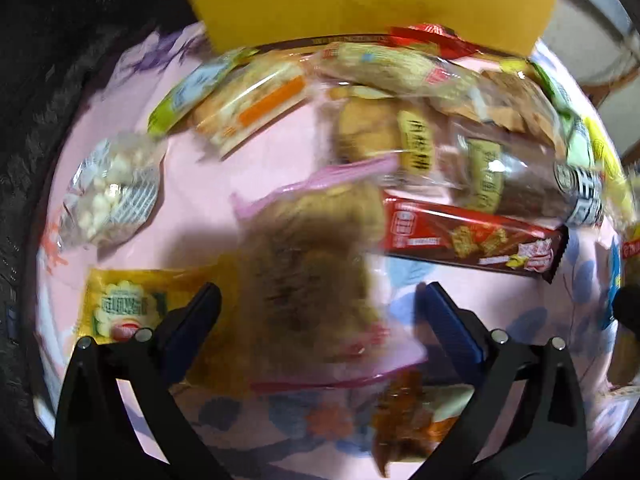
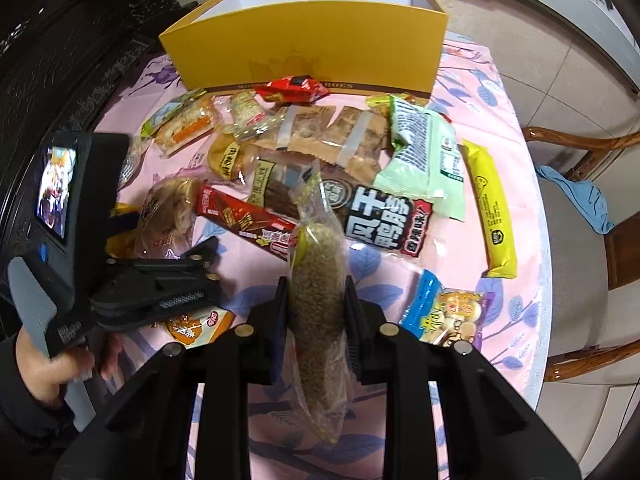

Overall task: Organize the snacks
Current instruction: 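Lift both bags into the yellow box and release them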

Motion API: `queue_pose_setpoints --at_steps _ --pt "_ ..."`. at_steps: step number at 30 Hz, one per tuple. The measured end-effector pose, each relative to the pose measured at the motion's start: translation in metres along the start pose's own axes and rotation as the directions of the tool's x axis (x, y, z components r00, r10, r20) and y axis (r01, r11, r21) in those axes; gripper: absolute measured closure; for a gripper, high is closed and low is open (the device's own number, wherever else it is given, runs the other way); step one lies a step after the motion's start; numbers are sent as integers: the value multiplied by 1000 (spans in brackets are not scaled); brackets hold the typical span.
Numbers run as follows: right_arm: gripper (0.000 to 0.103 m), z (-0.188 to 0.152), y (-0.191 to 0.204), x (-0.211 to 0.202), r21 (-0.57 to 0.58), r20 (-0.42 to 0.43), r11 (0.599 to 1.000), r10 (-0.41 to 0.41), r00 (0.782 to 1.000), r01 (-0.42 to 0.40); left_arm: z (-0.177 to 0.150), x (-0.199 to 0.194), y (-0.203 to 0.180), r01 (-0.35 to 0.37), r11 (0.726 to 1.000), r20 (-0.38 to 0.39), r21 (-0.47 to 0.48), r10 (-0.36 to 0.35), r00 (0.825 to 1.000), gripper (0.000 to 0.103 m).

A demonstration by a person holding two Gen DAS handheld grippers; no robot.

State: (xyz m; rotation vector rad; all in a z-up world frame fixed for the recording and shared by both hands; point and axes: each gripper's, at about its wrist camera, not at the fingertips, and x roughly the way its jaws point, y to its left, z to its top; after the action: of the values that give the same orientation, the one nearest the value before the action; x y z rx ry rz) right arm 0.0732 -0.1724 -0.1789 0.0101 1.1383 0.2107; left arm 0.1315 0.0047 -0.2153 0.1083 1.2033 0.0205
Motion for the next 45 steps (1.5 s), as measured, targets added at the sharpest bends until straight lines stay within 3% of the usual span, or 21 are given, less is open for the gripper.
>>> queue_pose_setpoints --at_steps 4,7,8,11,14,22,29,36,45 --pt "77 1 -3 -3 15 8 1000 4 1000 -4 -1 5 28 30 999 8 -43 -30 1000 3" --pt "77 1 -2 -2 20 11 1000 8 1000 -8 2 2 26 72 995 11 -67 -71 997 20" --pt "77 1 -2 -2 23 12 1000 10 1000 -10 3 1 19 92 994 12 -52 -91 996 33" --pt "77 1 -1 -3 28 11 999 17 1000 -17 3 -3 7 93 996 21 -10 -93 995 50" --pt "77 4 -1 -8 32 30 999 27 999 -28 6 -10 7 115 993 22 -9 -115 993 58" --pt "77 30 8 -37 36 125 997 65 990 -70 24 -78 30 164 984 124 -65 -155 980 58" --pt "77 97 15 -56 15 221 998 61 973 -66 92 -123 28 155 986 229 -60 -137 964 58" --pt "77 189 9 -65 21 274 997 63 960 -71 193 -127 24 143 988 277 -50 -124 953 58" --pt "77 262 -1 -40 27 265 998 41 963 -49 253 -93 23 153 987 242 -47 -137 960 57"
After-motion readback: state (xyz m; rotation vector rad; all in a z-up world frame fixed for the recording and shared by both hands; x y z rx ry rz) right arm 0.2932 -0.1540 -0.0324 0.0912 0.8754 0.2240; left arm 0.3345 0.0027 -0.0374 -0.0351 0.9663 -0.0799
